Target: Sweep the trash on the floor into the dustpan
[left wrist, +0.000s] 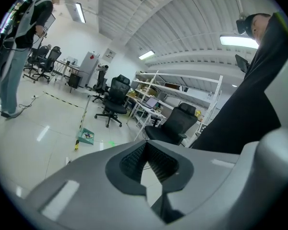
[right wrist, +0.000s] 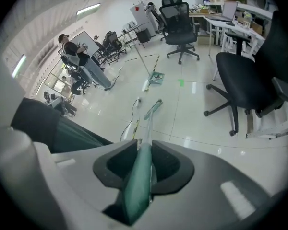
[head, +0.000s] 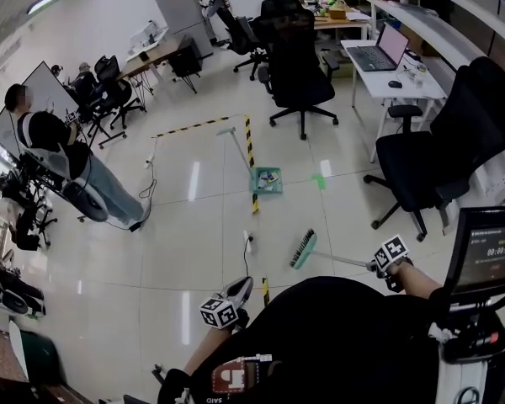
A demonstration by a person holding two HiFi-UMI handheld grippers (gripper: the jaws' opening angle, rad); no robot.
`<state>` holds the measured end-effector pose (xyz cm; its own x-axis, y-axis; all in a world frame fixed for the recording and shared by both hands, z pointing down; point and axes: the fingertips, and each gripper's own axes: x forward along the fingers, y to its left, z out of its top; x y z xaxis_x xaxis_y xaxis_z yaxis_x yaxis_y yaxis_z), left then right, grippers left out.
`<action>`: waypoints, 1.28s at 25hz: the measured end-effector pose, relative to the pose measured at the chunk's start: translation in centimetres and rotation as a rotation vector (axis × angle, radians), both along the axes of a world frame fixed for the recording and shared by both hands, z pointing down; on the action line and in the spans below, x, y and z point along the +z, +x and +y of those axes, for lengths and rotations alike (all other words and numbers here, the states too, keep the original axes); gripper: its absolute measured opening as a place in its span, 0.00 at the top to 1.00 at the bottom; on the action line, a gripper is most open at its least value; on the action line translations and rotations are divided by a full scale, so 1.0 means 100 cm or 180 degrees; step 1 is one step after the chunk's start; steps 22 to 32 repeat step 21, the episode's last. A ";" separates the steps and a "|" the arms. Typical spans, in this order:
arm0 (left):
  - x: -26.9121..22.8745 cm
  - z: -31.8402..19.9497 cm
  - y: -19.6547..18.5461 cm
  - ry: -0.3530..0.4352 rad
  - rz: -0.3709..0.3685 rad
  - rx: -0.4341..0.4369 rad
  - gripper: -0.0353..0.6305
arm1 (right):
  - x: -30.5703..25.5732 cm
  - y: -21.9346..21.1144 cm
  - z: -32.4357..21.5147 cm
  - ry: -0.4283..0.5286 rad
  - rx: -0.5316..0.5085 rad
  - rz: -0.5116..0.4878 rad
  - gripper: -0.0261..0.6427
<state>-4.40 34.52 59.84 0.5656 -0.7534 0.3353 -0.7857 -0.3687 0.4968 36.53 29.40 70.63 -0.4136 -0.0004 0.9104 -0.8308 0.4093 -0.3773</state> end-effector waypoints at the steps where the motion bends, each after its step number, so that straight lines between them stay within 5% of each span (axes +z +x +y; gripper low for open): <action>1: 0.002 0.002 -0.008 -0.0001 -0.0006 -0.0015 0.95 | -0.002 -0.006 0.001 0.0020 -0.0029 0.0020 0.82; 32: 0.001 -0.006 -0.011 0.0088 0.0022 0.0245 0.95 | -0.007 0.005 0.024 0.0053 0.0209 0.0115 0.82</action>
